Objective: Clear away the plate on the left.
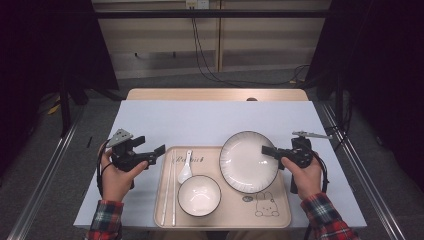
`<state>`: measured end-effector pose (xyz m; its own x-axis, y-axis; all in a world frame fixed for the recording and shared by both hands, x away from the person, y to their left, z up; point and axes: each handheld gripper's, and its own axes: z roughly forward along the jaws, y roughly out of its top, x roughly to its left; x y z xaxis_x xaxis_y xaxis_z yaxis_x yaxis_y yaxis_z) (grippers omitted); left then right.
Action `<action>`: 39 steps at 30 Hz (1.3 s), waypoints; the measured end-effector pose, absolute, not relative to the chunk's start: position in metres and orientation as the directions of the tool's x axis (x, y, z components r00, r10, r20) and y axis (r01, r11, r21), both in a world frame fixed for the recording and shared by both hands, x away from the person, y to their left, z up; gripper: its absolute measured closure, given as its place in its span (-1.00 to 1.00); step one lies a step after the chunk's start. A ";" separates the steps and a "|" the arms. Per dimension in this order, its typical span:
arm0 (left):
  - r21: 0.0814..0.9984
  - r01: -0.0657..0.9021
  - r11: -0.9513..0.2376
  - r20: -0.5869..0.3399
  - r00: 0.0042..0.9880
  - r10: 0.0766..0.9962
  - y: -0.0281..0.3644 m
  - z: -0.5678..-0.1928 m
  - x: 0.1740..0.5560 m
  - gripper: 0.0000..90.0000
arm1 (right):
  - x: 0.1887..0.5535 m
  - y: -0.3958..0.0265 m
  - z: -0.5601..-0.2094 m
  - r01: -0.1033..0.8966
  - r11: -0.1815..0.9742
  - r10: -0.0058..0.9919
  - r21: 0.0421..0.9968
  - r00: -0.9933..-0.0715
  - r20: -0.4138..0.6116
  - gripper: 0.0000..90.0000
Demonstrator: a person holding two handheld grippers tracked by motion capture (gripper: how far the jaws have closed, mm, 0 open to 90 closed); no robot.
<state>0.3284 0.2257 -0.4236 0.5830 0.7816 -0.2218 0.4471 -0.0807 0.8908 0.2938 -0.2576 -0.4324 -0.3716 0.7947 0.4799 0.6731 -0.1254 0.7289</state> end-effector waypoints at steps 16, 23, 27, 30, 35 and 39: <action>0.891 0.446 -0.089 -0.220 0.594 0.774 0.221 -0.425 0.332 -0.81 | 0.290 -0.254 -0.439 0.702 -0.119 0.764 0.702 -0.387 0.517 0.79; 0.890 0.448 -0.090 -0.218 0.589 0.779 0.219 -0.426 0.332 -0.81 | 0.290 -0.254 -0.442 0.716 -0.125 0.752 0.687 -0.383 0.536 0.79; 0.888 0.450 -0.090 -0.220 0.589 0.777 0.219 -0.427 0.332 -0.81 | 0.291 -0.253 -0.443 0.716 -0.117 0.750 0.689 -0.391 0.534 0.79; 0.888 0.450 -0.093 -0.218 0.591 0.776 0.219 -0.427 0.332 -0.81 | 0.290 -0.252 -0.442 0.709 -0.103 0.762 0.697 -0.395 0.514 0.80; 0.886 0.453 -0.101 -0.214 0.591 0.778 0.220 -0.428 0.333 -0.81 | 0.290 -0.252 -0.446 0.707 -0.084 0.780 0.702 -0.391 0.488 0.82; 0.886 0.453 -0.100 -0.216 0.594 0.775 0.220 -0.428 0.332 -0.81 | 0.290 -0.248 -0.446 0.694 -0.064 0.797 0.717 -0.396 0.455 0.83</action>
